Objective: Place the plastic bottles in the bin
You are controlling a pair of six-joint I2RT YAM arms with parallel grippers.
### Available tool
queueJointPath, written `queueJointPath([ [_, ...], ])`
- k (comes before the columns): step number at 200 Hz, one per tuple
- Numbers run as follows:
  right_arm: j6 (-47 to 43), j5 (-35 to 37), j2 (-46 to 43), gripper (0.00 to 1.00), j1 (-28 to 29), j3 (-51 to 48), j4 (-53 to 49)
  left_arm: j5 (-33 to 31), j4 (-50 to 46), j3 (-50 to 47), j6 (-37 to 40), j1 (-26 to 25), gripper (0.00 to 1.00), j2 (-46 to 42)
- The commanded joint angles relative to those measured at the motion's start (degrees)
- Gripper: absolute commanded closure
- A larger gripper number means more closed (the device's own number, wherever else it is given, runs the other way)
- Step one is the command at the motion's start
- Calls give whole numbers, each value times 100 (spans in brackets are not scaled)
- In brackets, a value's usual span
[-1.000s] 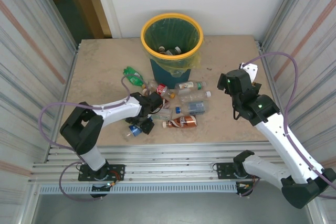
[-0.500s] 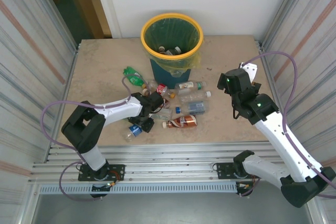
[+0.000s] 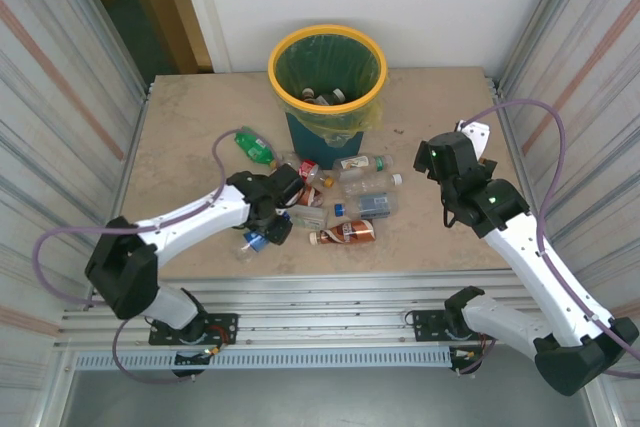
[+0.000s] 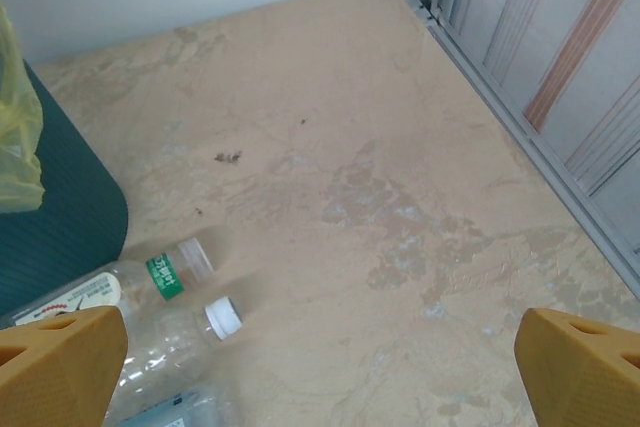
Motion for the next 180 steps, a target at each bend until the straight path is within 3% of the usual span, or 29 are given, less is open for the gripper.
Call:
queueJointPath([
  [1, 231, 29, 0, 2, -33, -71, -96, 118, -224, 309, 74, -52, 53, -478],
  [39, 506, -50, -48, 2, -32, -282, -121, -144, 254, 720, 265, -43, 54, -1158],
  [69, 768, -183, -160, 2, -32, -533, -37, -205, 1295, 973, 488, 96, 54, -1606],
  [97, 1057, -170, -235, 2, -32, -688, -120, 160, 2440, 1120, 695, 386, 54, -1786],
  [140, 1225, -183, -380, 2, -32, -856, -229, 892, 3878, 1579, 759, 1075, 55, -1432],
  [180, 1220, -201, -579, 2, -32, -1013, -249, 1403, 4586, 2641, 748, 1462, 57, -423],
])
